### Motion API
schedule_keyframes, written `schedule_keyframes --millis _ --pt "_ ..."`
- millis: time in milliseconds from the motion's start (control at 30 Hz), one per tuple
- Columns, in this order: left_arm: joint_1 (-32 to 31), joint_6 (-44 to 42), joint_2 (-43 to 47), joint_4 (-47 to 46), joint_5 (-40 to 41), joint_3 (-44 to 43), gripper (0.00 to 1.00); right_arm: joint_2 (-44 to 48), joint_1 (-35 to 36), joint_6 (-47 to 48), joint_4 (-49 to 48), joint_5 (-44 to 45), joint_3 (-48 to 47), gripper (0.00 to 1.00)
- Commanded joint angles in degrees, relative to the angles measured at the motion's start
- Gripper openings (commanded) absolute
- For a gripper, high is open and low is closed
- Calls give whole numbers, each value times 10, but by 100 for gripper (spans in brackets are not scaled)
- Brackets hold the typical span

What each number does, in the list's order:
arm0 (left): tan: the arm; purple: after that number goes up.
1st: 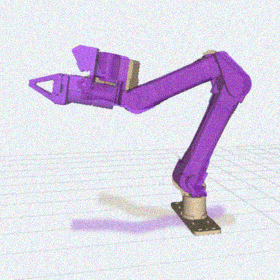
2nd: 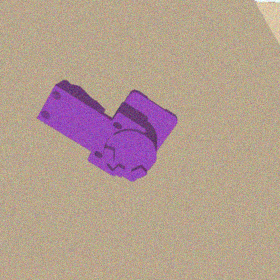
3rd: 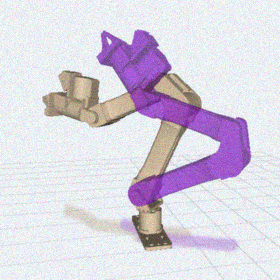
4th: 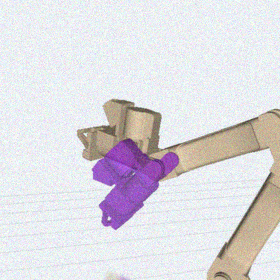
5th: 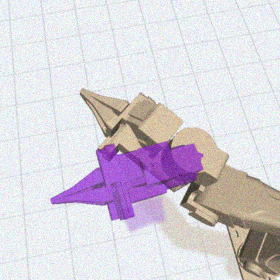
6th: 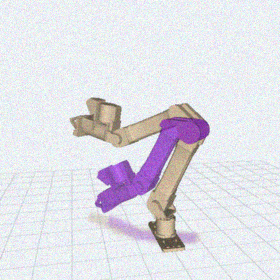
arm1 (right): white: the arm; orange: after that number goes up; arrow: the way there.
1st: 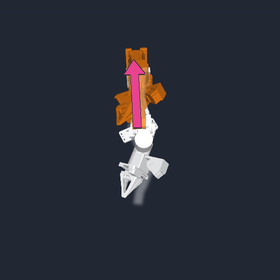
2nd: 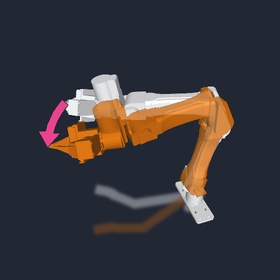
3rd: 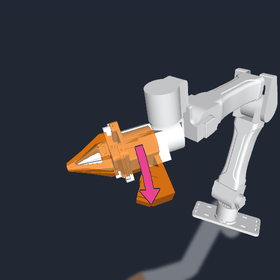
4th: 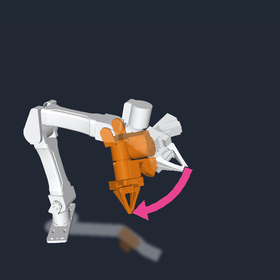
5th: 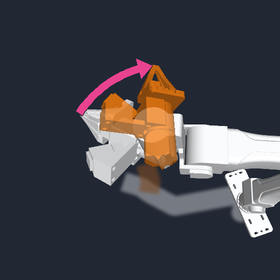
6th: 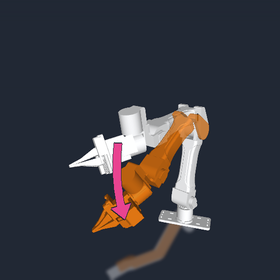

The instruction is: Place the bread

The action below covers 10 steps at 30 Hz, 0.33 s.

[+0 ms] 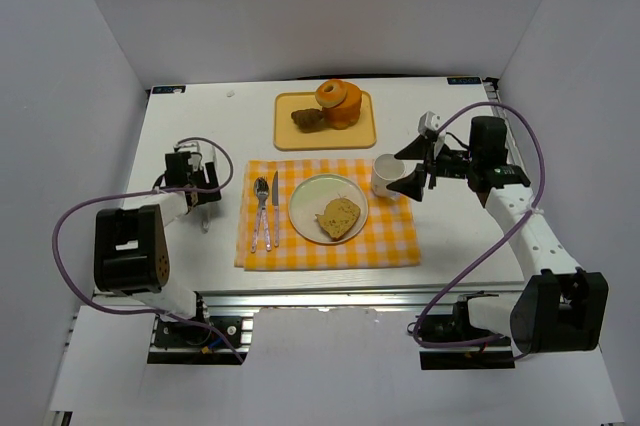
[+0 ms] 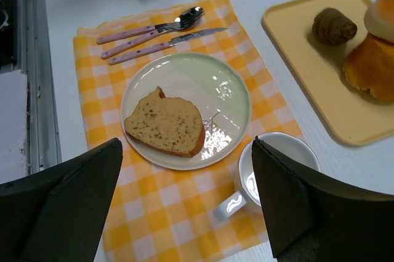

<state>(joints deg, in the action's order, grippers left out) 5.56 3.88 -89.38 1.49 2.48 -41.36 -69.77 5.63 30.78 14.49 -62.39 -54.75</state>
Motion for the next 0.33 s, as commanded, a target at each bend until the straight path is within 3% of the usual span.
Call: schedule_keyframes --millis 0,67,133,300 --pt "7 9 32 -6 -14 -24 90 -11 -3 -79 -18 56 -38 89" --pt "7 13 45 8 -18 -30 98 -18 -3 -118 -13 109 -60 89" --pt "7 23 75 23 -24 -37 98 -27 -3 -174 -19 159 -73 89" --pt "7 63 170 43 -69 -38 98 -38 -3 -204 -25 198 -97 89"
